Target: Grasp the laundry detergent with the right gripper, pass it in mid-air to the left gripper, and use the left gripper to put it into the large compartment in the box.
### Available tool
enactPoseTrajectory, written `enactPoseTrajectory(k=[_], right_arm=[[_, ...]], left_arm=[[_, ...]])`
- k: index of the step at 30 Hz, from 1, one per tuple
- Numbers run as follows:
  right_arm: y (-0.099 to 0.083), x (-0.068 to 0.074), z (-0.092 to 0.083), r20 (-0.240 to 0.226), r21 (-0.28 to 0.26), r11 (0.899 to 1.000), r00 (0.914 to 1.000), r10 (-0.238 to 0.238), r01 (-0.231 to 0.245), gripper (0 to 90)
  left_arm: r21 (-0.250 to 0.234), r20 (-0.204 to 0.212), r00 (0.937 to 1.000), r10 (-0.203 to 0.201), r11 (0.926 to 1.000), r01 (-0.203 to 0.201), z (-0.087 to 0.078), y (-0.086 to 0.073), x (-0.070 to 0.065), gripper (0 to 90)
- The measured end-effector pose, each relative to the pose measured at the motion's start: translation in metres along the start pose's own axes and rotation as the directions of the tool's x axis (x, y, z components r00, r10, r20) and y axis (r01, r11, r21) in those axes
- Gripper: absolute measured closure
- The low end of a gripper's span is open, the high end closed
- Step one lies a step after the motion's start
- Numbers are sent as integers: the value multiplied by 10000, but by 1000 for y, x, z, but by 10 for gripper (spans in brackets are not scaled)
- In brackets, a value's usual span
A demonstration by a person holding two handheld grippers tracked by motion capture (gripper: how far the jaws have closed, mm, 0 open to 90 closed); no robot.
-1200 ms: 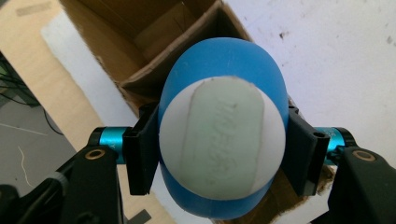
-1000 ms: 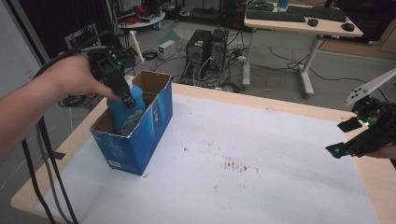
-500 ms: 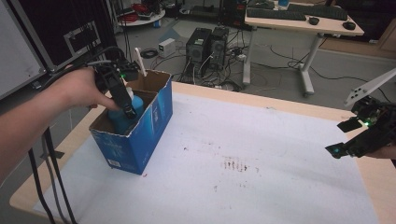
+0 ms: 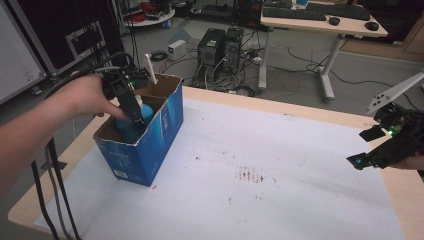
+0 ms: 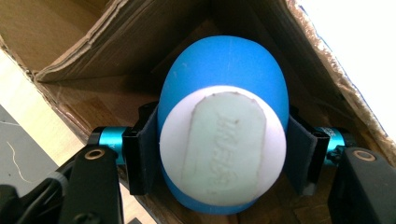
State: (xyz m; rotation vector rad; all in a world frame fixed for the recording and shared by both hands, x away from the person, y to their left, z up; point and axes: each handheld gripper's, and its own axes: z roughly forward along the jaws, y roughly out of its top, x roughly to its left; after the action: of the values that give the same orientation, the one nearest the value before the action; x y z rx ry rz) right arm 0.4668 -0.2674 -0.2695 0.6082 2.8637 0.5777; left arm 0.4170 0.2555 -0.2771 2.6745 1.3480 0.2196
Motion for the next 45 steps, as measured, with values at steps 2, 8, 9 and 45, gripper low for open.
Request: enactPoseTrajectory(k=[2, 8, 9, 45], right_arm=[[0, 0, 0, -33, 13, 10000, 10000, -7, 8, 130], [1, 1, 1, -53, 4, 10000, 10000, -72, 72, 130], [1, 1, 1, -49, 9, 10000, 10000, -65, 65, 130], [-3, 3, 3, -46, 83, 10000, 10000, -51, 51, 130]], left_arm=[[-37, 2, 10000, -43, 10000, 43, 1, 0, -1, 378], [42, 24, 10000, 15, 10000, -15, 0, 0, 0, 377], [21, 29, 10000, -3, 10000, 3, 1, 0, 0, 377], [223, 57, 9999, 110, 9997, -111, 1, 3, -1, 374]])
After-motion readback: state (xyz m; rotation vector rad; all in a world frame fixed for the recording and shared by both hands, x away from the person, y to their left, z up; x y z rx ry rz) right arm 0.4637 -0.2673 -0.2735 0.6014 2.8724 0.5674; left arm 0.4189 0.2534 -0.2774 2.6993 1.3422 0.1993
